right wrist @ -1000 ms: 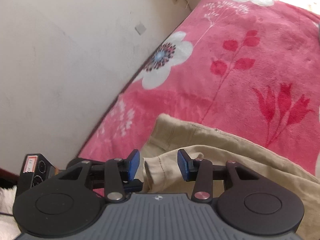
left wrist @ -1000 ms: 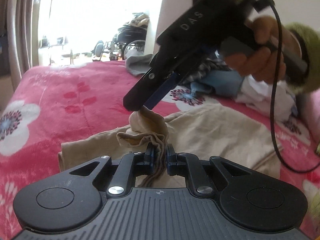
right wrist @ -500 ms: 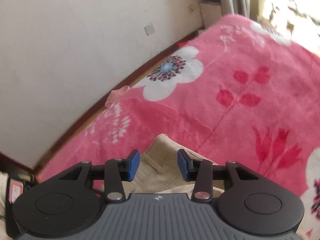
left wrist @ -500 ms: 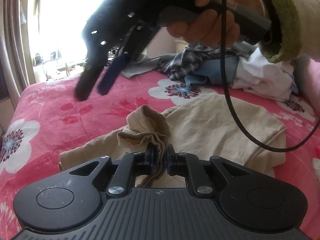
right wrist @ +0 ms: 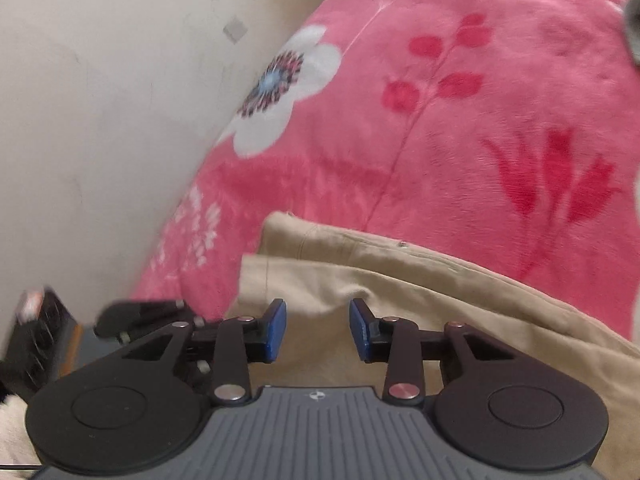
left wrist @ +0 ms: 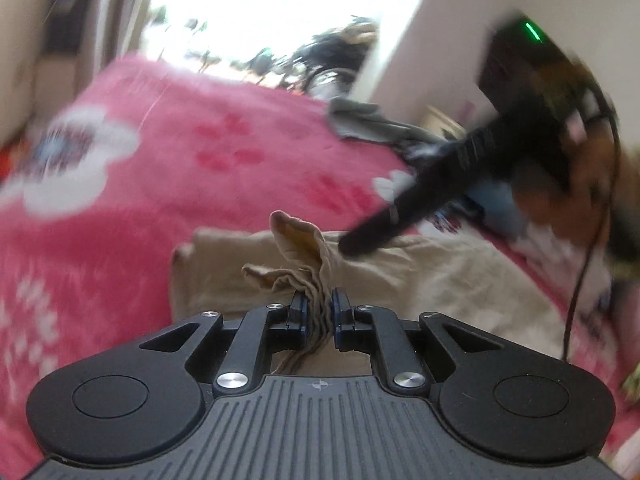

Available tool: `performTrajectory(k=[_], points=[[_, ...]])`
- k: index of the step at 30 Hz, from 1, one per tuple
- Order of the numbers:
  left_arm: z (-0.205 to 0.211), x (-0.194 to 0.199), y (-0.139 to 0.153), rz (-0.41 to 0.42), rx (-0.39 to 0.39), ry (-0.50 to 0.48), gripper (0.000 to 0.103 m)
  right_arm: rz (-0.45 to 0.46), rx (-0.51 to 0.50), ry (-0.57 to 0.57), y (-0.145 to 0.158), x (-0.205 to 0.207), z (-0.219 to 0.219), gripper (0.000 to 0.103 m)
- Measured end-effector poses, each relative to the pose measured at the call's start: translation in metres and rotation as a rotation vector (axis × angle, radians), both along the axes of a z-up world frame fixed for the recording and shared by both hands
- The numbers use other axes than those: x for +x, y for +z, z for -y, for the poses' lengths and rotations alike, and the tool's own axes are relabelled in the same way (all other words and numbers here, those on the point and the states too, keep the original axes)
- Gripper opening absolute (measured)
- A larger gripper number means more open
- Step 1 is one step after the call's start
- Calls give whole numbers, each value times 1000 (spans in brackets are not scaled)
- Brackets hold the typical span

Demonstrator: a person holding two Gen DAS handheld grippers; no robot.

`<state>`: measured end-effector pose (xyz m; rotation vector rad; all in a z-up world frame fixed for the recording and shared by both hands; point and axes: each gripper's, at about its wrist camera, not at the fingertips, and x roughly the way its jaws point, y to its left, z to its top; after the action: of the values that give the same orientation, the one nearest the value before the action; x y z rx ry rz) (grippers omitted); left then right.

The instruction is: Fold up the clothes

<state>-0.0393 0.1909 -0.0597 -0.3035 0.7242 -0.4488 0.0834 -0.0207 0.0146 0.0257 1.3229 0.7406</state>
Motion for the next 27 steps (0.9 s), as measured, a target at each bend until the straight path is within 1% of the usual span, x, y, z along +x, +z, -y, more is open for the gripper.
performTrajectory(k=[1,5,6,7,9,12,15,16,17,18,19,20,22,23,25,27], points=[[-7,4,-4,-31,-34,20,10,2,-12,10,-7,0,-6,37],[-27,14,-16,-125,-144,49,12,-36,-17,-23,-29,6,-11,37],[-32,17,-19,-146,-170,55,16,-45,-18,-30,-33,7,-12,37],[-35,19,-21,-157,-195,61,26,-49,-12,-32,-32,8,-10,37],[-41,25,-25,-185,-249,71,37,-53,-6,-38,-31,10,-6,37],[-46,39,-33,-230,-335,73,40,-59,-2,-49,-30,12,-1,37],[-49,48,-38,-252,-389,87,41,-69,8,-58,-32,13,3,37],[-50,50,-40,-259,-407,92,41,-70,10,-58,-33,13,3,36],[-49,51,-39,-242,-401,90,40,-70,12,-58,-33,13,4,37],[-48,51,-37,-224,-395,89,36,-71,15,-59,-33,13,5,36],[-46,50,-35,-193,-382,83,28,-71,16,-59,-33,12,5,37],[-44,48,-34,-166,-374,81,25,-71,17,-57,-33,12,6,37],[-43,46,-32,-134,-371,81,13,-69,18,-54,-32,12,7,37],[-43,45,-31,-129,-368,88,12,-69,21,-55,-32,11,7,37],[-49,42,-29,-131,-394,107,10,-69,27,-56,-31,11,7,37],[-55,44,-30,-149,-415,121,9,-66,41,-54,-29,11,4,37]])
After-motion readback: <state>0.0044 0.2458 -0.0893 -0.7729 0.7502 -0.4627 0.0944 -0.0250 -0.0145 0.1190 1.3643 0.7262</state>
